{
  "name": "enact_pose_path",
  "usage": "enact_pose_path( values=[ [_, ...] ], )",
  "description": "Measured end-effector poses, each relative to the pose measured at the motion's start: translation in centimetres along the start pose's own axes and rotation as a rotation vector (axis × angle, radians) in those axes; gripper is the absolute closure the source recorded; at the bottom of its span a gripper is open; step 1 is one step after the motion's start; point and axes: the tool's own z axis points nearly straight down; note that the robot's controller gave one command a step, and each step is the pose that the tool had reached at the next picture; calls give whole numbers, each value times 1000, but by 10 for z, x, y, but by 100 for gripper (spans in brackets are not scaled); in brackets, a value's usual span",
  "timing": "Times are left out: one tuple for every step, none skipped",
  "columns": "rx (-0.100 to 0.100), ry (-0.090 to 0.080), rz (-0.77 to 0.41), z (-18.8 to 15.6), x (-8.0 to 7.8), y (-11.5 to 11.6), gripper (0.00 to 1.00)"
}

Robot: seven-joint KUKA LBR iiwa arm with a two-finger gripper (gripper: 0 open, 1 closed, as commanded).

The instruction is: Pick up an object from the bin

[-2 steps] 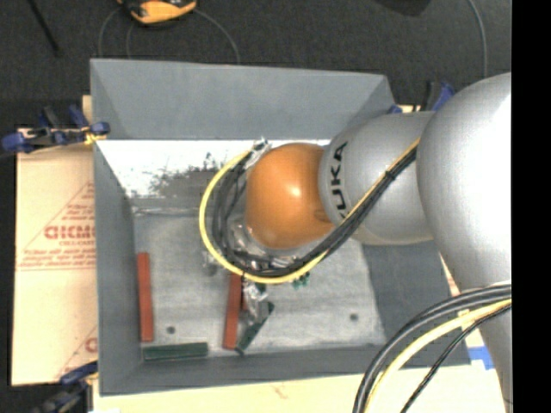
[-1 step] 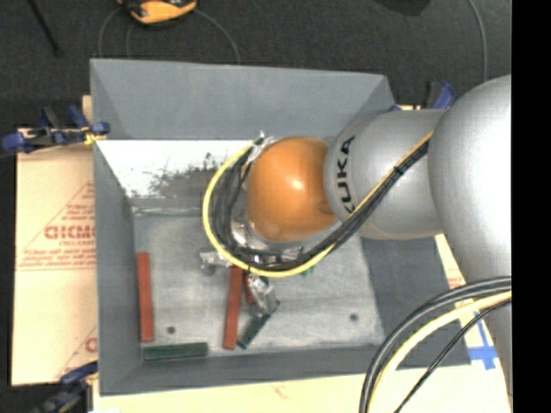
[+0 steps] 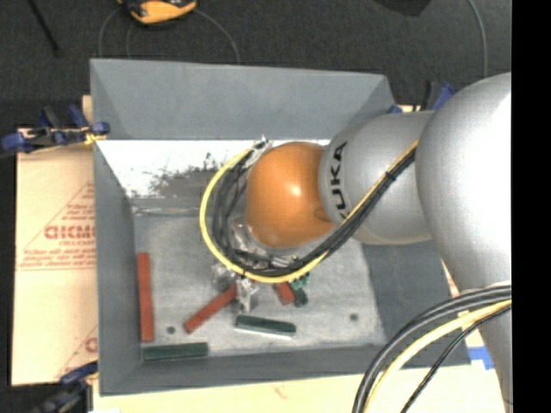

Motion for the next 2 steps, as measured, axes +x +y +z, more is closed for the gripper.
enact_pose_path(
  values=[
    [0, 0, 1, 0, 0, 0, 100],
    [0, 0, 1, 0, 0, 0, 100]
  ],
)
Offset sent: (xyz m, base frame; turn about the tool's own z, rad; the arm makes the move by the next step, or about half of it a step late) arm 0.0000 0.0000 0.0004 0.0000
